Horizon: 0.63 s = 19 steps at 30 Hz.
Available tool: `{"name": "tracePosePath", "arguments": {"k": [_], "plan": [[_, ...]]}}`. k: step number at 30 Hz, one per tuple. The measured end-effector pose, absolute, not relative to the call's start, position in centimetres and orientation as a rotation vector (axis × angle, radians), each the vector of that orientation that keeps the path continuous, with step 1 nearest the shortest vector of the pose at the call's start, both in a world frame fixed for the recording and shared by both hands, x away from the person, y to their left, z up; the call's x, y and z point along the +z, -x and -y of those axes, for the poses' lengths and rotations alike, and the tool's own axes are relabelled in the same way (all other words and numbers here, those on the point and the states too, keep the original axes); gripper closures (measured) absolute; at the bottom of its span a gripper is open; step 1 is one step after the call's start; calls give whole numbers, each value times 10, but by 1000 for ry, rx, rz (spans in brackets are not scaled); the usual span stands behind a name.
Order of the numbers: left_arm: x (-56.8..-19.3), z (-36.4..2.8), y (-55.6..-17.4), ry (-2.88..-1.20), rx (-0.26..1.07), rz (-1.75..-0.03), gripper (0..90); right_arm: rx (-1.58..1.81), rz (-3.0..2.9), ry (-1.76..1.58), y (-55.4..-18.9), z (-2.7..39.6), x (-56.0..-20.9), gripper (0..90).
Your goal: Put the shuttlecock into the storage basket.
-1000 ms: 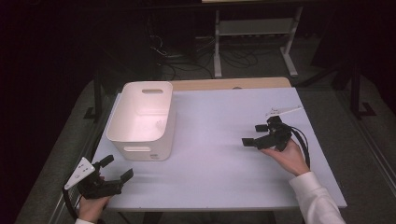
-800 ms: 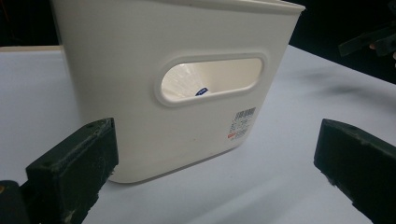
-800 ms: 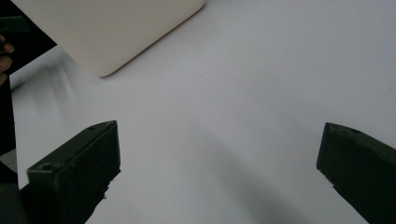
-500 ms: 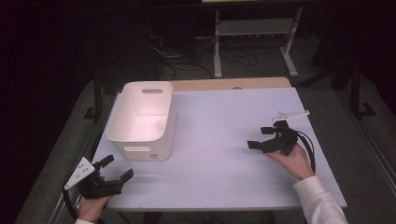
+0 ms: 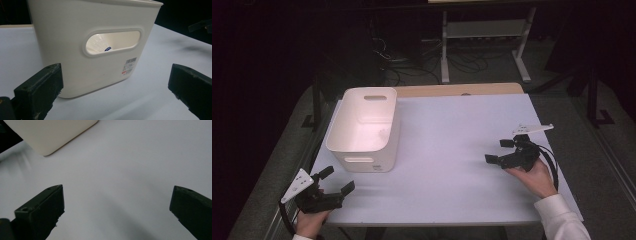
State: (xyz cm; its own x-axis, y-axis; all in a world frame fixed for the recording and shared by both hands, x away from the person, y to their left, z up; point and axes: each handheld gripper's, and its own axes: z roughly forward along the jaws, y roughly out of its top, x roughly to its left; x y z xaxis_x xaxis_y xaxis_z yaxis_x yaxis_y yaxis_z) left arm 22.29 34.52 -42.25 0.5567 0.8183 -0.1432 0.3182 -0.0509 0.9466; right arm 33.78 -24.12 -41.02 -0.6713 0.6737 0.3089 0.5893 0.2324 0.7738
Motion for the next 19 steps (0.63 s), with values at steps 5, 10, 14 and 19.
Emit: {"name": "tracePosePath", "arguments": {"k": [5,10,14,19], "plan": [[-422,-345,-223,-1627,535,-977,0,1443,-2368,-1239,-333,249,-411,0],[-422,-345,-223,-1625,535,-975,0,1447,-2344,-1229,-331,253,-413,0],[-422,-345,-222,-1628,537,-971,0,1433,-2342,-1222,-329,255,-414,0],[-422,-345,-222,-1627,538,-969,0,1412,-2329,-1212,-325,258,-415,0]]}}
